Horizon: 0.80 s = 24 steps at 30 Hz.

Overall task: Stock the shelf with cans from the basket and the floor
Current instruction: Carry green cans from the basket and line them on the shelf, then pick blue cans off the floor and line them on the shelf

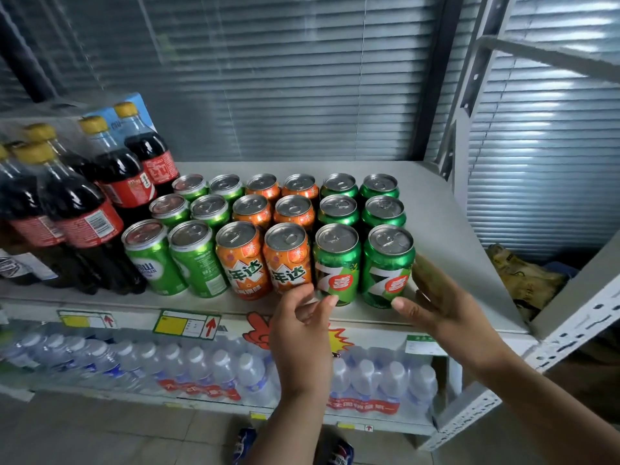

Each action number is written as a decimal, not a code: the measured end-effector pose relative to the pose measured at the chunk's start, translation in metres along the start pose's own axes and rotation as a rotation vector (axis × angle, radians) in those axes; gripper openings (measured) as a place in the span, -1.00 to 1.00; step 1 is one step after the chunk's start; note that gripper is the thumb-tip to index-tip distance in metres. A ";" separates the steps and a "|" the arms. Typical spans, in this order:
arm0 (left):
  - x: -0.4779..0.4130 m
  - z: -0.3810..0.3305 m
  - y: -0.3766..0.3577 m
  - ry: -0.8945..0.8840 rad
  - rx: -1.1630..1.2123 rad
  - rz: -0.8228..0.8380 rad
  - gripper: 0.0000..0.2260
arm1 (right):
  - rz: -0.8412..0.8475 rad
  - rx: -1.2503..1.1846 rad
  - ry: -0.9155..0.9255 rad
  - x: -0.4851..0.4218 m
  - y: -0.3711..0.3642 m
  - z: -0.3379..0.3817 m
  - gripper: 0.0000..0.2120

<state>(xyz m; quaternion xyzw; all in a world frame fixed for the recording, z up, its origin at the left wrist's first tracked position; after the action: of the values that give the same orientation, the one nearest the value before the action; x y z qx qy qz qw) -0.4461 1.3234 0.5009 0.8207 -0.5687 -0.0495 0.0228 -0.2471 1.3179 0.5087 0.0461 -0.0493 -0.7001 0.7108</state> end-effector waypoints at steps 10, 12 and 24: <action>-0.004 0.013 0.072 -0.004 0.126 0.360 -0.85 | -0.589 0.128 0.065 0.066 -0.033 0.011 -0.63; -0.007 0.027 0.095 -0.011 0.132 0.395 -0.82 | -0.607 0.107 0.114 0.082 -0.050 0.004 -0.71; 0.050 0.242 0.158 0.389 -0.127 0.485 -0.53 | -0.446 0.011 -0.196 0.137 -0.138 -0.200 -0.86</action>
<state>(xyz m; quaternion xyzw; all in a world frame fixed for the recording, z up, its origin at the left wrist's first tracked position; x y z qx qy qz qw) -0.6013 1.2254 0.2727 0.6521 -0.7287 0.0796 0.1934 -0.3544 1.1782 0.2924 -0.0086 -0.1106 -0.8405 0.5304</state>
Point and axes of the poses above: each hand's wrist, its own x-axis away from the middle knuckle, its own y-axis out of the back of the hand, z = x × y, the point moved 2 cm from there along -x, towards the middle knuckle, and after that the axes turned 1 degree about z, right-handed, at the moved point
